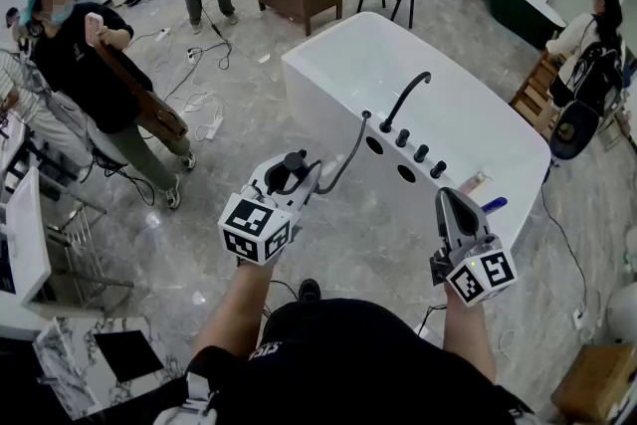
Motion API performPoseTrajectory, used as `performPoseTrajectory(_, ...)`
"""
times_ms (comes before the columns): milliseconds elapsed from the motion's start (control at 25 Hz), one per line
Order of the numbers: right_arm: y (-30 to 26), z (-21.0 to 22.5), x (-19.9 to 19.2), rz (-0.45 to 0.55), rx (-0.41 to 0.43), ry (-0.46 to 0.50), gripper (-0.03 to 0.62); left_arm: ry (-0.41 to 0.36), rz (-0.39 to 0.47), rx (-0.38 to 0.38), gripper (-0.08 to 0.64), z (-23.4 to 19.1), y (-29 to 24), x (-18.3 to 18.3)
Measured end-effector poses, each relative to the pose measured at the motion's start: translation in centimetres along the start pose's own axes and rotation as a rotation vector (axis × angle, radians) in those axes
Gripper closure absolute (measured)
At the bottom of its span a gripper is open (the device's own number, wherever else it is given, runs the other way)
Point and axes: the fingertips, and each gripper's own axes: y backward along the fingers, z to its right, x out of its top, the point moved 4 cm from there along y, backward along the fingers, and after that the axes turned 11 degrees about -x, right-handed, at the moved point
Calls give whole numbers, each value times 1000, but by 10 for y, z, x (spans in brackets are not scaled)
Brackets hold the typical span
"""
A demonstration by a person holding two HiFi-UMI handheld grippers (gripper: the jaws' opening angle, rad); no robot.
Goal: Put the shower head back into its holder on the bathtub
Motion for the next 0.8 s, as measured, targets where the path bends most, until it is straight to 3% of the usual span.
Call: performPoseTrajectory(800,-46,-36,-10,-3,0,-70,578,-54,32,-43,425,-58,8,16)
